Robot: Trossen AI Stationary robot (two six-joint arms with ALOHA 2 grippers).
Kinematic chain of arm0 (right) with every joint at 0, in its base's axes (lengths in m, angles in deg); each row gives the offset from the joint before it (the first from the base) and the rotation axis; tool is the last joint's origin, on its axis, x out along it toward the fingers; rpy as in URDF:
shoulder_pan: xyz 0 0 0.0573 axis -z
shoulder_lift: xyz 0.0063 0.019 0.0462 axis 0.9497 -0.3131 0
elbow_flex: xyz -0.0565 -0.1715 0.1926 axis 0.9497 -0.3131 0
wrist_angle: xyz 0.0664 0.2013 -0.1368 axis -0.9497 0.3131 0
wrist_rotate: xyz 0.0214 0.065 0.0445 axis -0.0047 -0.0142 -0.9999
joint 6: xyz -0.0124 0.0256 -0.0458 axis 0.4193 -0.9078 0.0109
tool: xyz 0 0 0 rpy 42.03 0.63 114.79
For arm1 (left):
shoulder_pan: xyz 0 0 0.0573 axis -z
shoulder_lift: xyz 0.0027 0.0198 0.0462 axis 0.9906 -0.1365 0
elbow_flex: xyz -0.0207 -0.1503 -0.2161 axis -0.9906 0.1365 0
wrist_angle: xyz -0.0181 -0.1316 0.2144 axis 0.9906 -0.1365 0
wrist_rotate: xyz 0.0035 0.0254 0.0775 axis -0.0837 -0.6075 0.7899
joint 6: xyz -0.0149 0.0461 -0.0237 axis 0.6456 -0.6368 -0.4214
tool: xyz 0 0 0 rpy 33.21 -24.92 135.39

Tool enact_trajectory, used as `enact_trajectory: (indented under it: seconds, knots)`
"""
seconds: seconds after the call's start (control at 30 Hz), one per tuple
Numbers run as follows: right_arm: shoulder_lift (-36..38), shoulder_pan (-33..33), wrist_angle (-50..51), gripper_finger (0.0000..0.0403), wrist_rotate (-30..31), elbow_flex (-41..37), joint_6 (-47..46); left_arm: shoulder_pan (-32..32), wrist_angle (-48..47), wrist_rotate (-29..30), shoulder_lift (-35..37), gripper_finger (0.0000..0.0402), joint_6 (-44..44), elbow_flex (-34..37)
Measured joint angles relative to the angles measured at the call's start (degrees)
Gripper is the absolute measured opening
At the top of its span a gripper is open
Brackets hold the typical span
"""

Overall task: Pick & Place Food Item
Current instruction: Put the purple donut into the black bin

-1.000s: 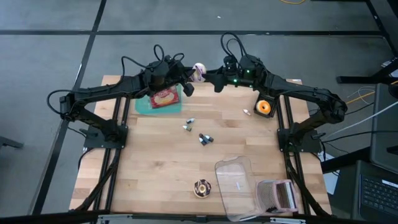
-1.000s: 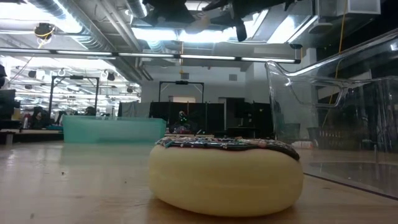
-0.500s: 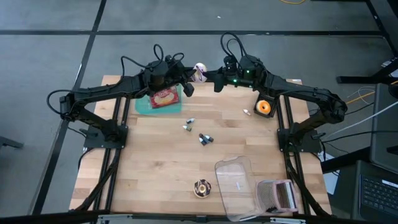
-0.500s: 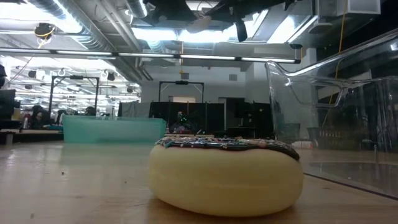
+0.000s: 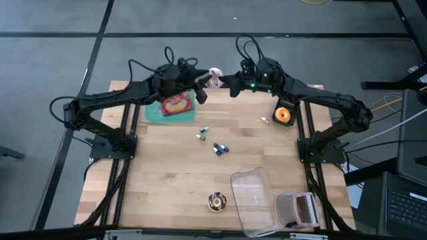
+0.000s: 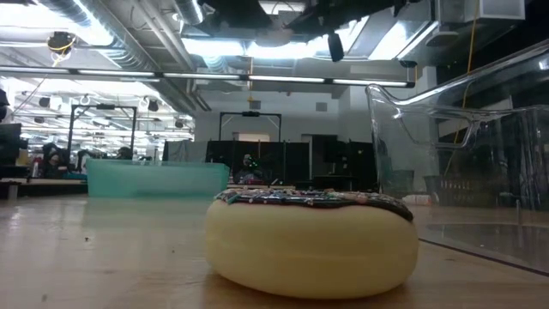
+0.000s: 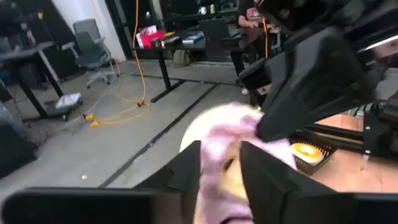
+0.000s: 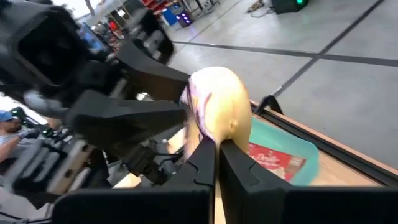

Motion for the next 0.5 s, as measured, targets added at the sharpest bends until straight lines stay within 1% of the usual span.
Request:
enact_trajectory:
  seconds: [0.1,0.17,0.27,0.4,0.5]
  knots:
    - [0.00,0.99,1.19,0.0002,-0.35,0.00,0.19,-0.31,-0.85,-0.10,0.92,0.0146,-2.85,-0.11]
    - [0.00,1.77,1.24,0.0001,-1.45,0.00,0.25,-0.71,-2.30,0.91,1.62,0.0169,-4.47,-0.11]
    - [0.00,2.87,1.50,0.0001,-1.79,0.00,0.90,-2.04,-5.76,1.62,3.16,0.0194,-5.37,-0.11]
    - [0.00,5.70,4.37,0.0001,-1.97,0.00,2.08,-3.72,-9.70,1.78,5.05,0.0206,-2.91,-0.11]
    - [0.00,8.45,10.50,0.0000,-1.16,0.00,3.70,-4.45,-12.04,1.88,5.84,0.0206,-1.99,-0.11]
